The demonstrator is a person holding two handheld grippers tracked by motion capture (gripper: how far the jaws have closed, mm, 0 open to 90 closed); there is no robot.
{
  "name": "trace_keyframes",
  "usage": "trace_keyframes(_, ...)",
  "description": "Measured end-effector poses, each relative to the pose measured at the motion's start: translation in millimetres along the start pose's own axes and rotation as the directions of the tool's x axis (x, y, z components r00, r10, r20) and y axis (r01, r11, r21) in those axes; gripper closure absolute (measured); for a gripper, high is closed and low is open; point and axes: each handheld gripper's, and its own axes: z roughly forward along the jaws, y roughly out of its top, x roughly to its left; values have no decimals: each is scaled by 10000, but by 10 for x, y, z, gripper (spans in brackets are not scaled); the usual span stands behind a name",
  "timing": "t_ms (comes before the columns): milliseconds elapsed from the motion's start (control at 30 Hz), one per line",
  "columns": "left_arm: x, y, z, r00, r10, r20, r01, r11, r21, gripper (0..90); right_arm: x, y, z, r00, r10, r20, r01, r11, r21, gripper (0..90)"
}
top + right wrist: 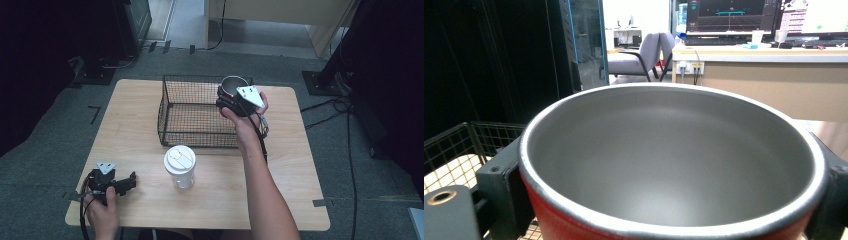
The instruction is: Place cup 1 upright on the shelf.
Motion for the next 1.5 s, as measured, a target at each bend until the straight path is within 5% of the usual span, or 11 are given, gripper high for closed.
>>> trace_keyframes(167,0,0,0,10000,2,0,-2,10000,5,1,-7,-76,116,9996,-2,-284,-5,9997,-226,71)
trace_keyframes(633,1,0,-1,10000,24,-7,-24,10000,13,1,44,-331,453,10000,-15,-53,20,9956,935,71)
trace_keyframes(667,1,0,-1,10000,21,-7,-21,10000,12,1,50,-349,467,9996,-281,-72,287,9950,959,71)
trace_keyframes(767,1,0,-1,10000,24,-6,-24,10000,16,1,56,-377,496,9989,-466,-85,473,9920,1170,71)
trace_keyframes(1233,1,0,-1,10000,17,-6,-17,10000,11,1,31,-527,610,9990,132,423,-228,9717,2350,70)
trace_keyframes(1500,1,0,0,10000,28,-12,-28,10000,7,1,44,-536,618,9995,-22,316,-57,9693,2457,68)
